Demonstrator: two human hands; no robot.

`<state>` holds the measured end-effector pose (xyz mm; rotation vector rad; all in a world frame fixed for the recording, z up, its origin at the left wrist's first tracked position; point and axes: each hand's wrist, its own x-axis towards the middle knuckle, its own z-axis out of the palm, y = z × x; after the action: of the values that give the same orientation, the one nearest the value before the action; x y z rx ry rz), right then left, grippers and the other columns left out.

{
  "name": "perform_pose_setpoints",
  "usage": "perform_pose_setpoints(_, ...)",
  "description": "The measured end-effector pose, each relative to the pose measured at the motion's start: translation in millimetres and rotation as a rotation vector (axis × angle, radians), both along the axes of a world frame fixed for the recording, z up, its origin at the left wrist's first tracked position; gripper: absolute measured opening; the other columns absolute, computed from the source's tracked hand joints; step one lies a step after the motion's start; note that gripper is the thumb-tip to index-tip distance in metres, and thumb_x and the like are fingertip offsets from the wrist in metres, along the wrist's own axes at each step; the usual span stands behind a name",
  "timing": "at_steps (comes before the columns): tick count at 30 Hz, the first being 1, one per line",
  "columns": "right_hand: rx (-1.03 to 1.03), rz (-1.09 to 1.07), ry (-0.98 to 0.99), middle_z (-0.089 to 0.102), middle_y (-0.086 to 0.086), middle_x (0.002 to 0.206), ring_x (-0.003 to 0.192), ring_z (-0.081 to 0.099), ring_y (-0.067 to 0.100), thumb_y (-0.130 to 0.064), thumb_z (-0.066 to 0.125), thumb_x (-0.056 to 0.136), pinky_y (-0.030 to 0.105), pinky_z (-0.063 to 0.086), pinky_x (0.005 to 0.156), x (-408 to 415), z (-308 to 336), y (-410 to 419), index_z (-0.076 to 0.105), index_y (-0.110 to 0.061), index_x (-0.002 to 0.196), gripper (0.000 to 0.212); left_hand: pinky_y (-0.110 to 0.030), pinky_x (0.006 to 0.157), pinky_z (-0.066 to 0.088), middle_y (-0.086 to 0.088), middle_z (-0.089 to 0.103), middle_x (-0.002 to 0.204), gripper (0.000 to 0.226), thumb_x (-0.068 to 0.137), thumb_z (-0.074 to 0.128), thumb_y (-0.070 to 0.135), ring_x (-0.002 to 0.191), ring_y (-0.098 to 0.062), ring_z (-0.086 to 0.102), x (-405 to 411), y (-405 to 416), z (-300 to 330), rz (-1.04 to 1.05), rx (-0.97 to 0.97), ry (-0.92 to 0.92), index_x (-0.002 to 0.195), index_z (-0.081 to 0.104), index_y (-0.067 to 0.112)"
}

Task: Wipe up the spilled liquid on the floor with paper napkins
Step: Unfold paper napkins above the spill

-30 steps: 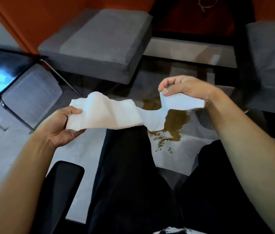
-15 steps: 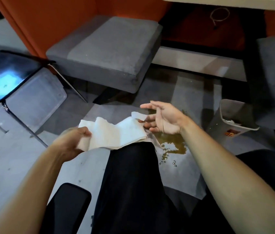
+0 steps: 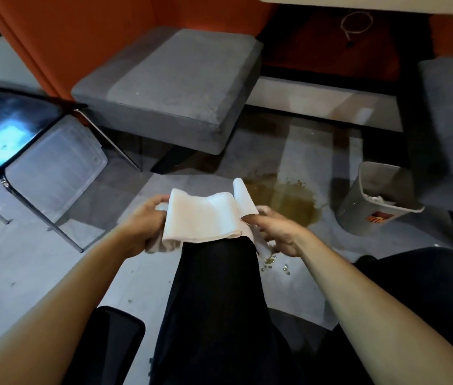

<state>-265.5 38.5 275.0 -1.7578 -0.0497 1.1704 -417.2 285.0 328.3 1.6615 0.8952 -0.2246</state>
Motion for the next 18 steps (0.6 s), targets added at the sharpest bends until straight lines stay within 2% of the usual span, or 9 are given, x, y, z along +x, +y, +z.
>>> perform_pose_setpoints(1,0.024,-0.013,0.082,0.066,0.004,0.127,0.108,0.063,0.027,-0.063,0.082,0.059,0.044,0.051,0.087,-3,-6,-4,0.053,-0.033,0.134,0.086,-0.032,0.045,0.046,-0.033,0.071,0.094,0.047,0.097,0.041,0.002,0.060,-0.037,0.068,2,4,4,0.049,0.043,-0.037,0.116,0.060,0.040)
perform_pose_setpoints(2,0.075,-0.035,0.166,0.069,0.006,0.126,0.112,0.065,0.030,-0.060,0.081,0.067,0.047,0.052,0.092,-6,-11,-7,0.055,-0.030,0.134,0.077,-0.035,0.049,0.045,-0.030,0.070,0.095,0.053,0.092,0.037,0.001,0.062,-0.038,0.066,4,8,9,0.080,0.121,-0.077,0.107,0.063,0.044)
perform_pose_setpoints(5,0.161,-0.064,0.253,0.074,0.008,0.119,0.108,0.069,0.029,-0.055,0.073,0.085,0.045,0.055,0.086,-17,-15,-11,0.061,-0.029,0.129,0.053,-0.043,0.059,0.048,-0.019,0.065,0.095,0.052,0.088,0.035,0.003,0.072,-0.035,0.060,3,25,21,0.178,0.335,-0.175,0.097,0.067,0.043)
perform_pose_setpoints(8,0.183,-0.117,0.242,0.076,0.006,0.112,0.097,0.070,0.023,-0.053,0.084,0.073,0.039,0.054,0.080,-18,-16,-13,0.064,-0.029,0.127,0.062,-0.040,0.077,0.054,-0.006,0.065,0.107,0.028,0.101,0.039,0.028,0.091,-0.025,0.063,3,34,29,0.164,0.418,-0.155,0.105,0.066,0.034)
perform_pose_setpoints(9,0.203,-0.150,0.239,0.077,0.006,0.111,0.094,0.071,0.022,-0.048,0.088,0.065,0.039,0.053,0.078,-17,-13,-13,0.064,-0.028,0.128,0.070,-0.037,0.073,0.052,-0.003,0.065,0.103,0.028,0.103,0.039,0.040,0.088,-0.020,0.062,3,32,26,0.097,0.430,-0.099,0.106,0.065,0.030)
perform_pose_setpoints(11,0.252,-0.194,0.222,0.077,0.008,0.111,0.091,0.073,0.023,-0.036,0.092,0.057,0.037,0.055,0.073,-11,-9,-14,0.060,-0.023,0.132,0.082,-0.030,0.061,0.046,-0.001,0.066,0.096,0.032,0.103,0.042,0.050,0.078,-0.015,0.060,1,22,13,-0.025,0.390,0.031,0.103,0.064,0.026)
perform_pose_setpoints(13,0.286,-0.189,0.198,0.076,0.010,0.112,0.089,0.075,0.023,-0.026,0.094,0.059,0.035,0.061,0.061,-6,0,-16,0.058,-0.019,0.132,0.082,-0.029,0.062,0.052,0.000,0.068,0.102,0.031,0.096,0.053,0.053,0.081,-0.016,0.064,-2,13,-5,-0.115,0.295,0.130,0.103,0.068,0.027)
perform_pose_setpoints(15,0.268,-0.170,0.145,0.076,0.010,0.114,0.091,0.075,0.026,-0.025,0.094,0.063,0.032,0.058,0.055,-1,8,-19,0.059,-0.019,0.128,0.074,-0.027,0.057,0.050,-0.001,0.067,0.105,0.033,0.083,0.062,0.056,0.083,-0.017,0.065,-2,8,-11,-0.234,0.217,0.165,0.099,0.070,0.028)
perform_pose_setpoints(18,0.242,-0.194,0.043,0.076,0.009,0.102,0.075,0.072,0.022,-0.033,0.084,0.082,0.028,0.052,0.047,10,18,-31,0.066,-0.021,0.117,0.041,-0.027,0.055,0.045,-0.003,0.071,0.092,0.033,0.082,0.061,0.052,0.075,-0.017,0.064,7,3,-4,-0.333,0.176,0.172,0.094,0.072,0.023)
